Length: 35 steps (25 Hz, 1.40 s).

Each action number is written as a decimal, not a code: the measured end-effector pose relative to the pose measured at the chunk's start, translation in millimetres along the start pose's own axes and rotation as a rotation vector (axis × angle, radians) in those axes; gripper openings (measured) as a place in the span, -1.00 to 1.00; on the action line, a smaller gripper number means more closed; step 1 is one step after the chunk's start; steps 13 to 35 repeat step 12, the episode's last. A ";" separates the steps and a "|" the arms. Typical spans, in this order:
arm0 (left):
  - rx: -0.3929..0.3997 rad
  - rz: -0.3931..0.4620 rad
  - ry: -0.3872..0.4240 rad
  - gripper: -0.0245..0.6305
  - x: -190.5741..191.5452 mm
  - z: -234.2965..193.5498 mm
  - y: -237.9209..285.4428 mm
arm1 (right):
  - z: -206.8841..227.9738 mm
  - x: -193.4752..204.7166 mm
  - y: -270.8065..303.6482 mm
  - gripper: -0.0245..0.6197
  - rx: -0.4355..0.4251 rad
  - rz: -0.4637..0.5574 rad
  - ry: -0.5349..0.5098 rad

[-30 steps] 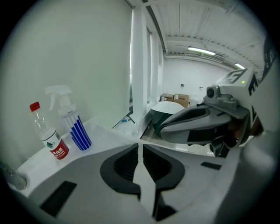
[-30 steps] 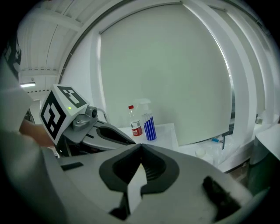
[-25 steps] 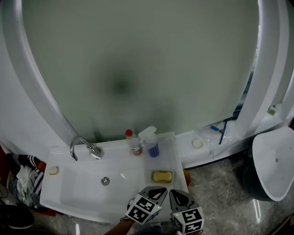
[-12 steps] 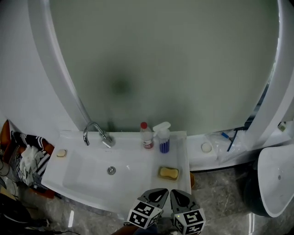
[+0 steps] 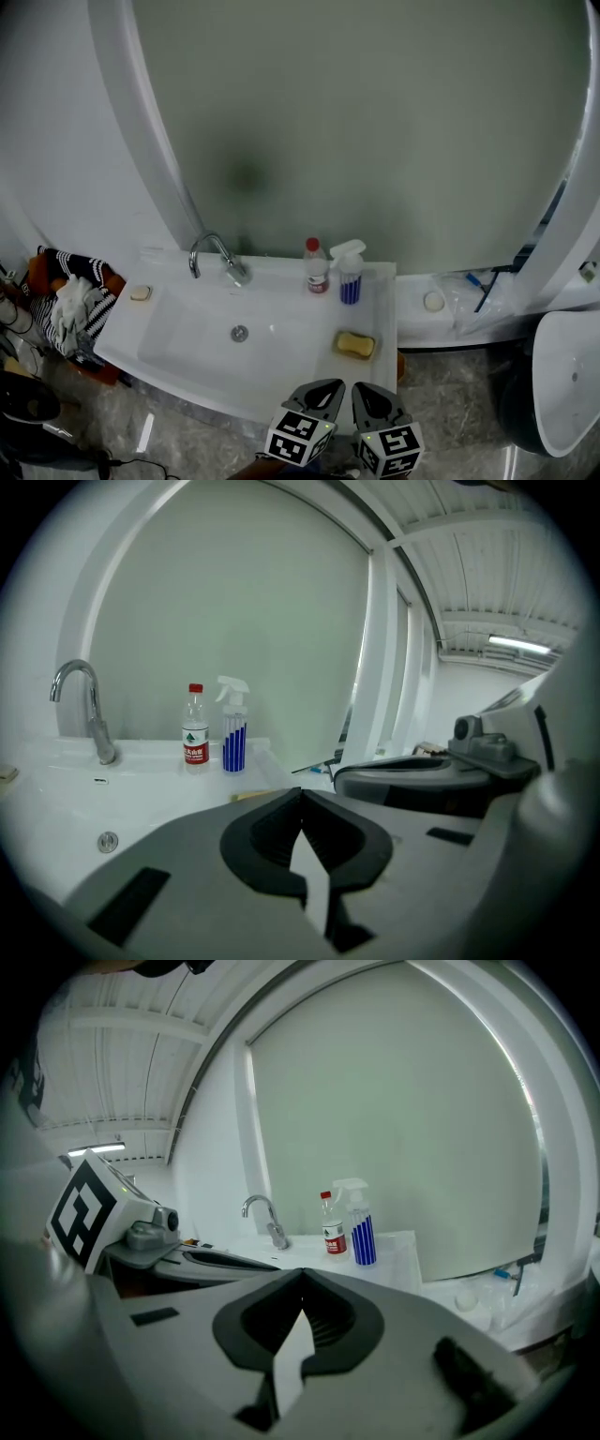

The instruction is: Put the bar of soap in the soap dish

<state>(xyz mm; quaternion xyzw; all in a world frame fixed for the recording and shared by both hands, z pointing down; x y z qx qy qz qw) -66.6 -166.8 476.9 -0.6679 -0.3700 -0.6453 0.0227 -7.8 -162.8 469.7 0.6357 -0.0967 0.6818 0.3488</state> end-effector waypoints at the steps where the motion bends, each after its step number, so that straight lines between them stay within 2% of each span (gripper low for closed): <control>1: -0.006 0.003 0.000 -0.89 0.1 0.8 -1.0 | -0.3 0.3 -0.8 -0.89 -0.003 0.001 -0.001; 7: -0.029 0.016 0.004 -0.90 3.3 7.5 -4.6 | -1.5 4.1 -7.8 -0.89 -0.014 0.008 -0.007; 35: -0.032 0.013 0.009 -0.89 3.4 14.8 -4.4 | 1.3 5.0 -13.3 -0.89 -0.014 0.011 -0.002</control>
Point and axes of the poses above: the fingertips, and each gripper's own axes: y forward along the fingers, z to its right, x out of its underside, the point moved 3 cm from there along -y, backward along the fingers, and after that the axes turned 1 degree about -y, right-handed, at the moved point
